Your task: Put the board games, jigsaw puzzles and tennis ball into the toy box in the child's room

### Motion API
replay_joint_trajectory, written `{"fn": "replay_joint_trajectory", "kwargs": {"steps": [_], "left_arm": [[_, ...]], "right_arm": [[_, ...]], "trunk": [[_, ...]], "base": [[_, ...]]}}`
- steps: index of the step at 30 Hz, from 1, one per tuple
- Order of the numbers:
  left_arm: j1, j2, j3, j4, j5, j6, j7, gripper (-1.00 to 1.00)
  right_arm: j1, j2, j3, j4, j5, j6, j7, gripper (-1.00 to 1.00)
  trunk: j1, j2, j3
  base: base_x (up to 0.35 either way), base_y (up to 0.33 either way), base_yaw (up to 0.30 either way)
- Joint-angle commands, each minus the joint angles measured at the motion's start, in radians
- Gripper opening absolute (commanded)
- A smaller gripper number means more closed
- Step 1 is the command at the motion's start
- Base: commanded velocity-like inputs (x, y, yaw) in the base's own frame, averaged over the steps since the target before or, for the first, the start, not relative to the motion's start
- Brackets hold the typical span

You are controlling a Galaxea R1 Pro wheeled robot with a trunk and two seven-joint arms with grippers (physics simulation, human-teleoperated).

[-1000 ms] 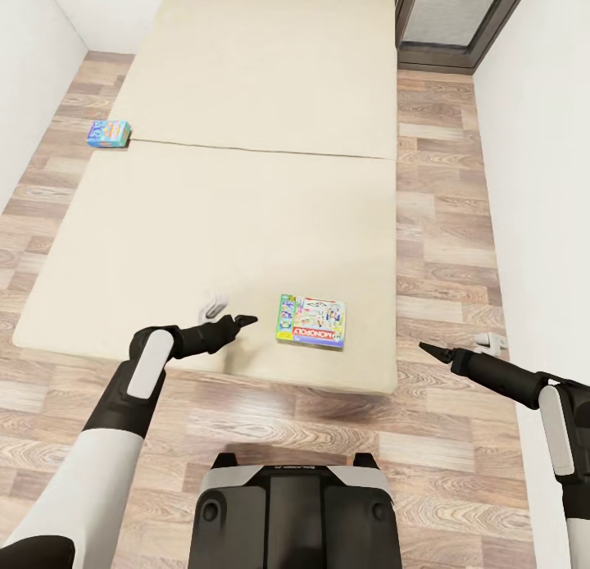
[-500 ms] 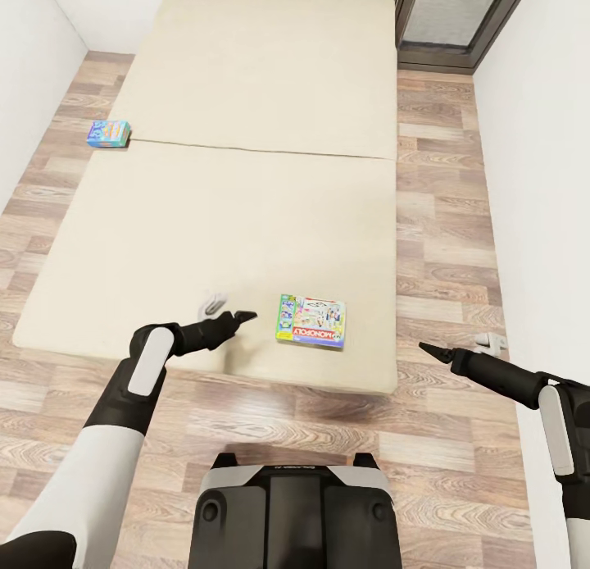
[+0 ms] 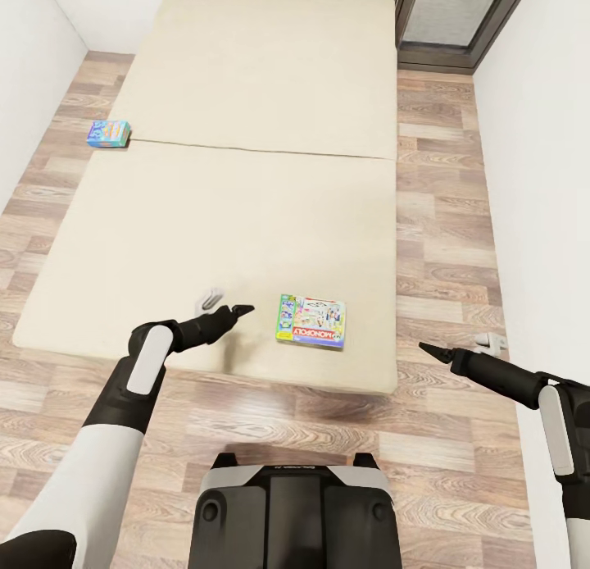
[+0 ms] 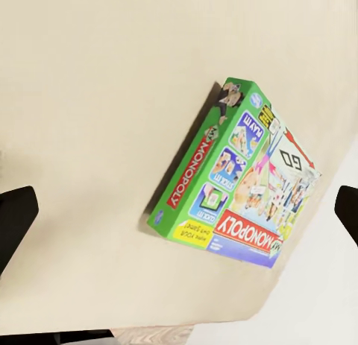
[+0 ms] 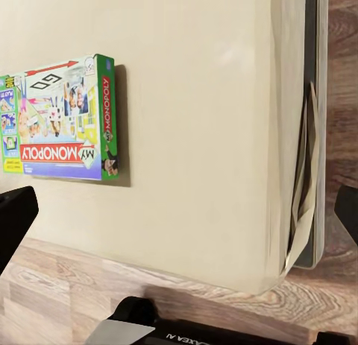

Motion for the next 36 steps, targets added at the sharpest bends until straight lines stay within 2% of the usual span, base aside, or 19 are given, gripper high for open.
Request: {"fn": "replay_joint_trajectory", "kwargs": {"steps": [1, 22, 36], "left_arm": [[0.000, 0.000, 0.001, -0.001, 0.002, 0.003, 0.001, 1.00], [-0.001, 0.000, 0.001, -0.030, 0.001, -0.008, 0.004, 1.00], [-0.001, -0.001, 0.001, -0.015, 0.000, -0.009, 0.003, 1.00]], "right_arm": [[-0.001, 0.000, -0.001, 0.000, 0.000, 0.005, 0.003, 1.00], [-0.001, 0.000, -0.002, 0.000, 0.000, 0.005, 0.003, 1.00], [-0.001, 0.000, -0.002, 0.000, 0.000, 0.005, 0.003, 1.00]], "trunk": [[0.000, -0.001, -0.001], [0.000, -0.001, -0.001], [0.000, -0.001, -0.001]], "base": [[0.000, 0.000, 0.000], [0.009, -0.004, 0.000], [0.155, -0.110, 0.000]]}}
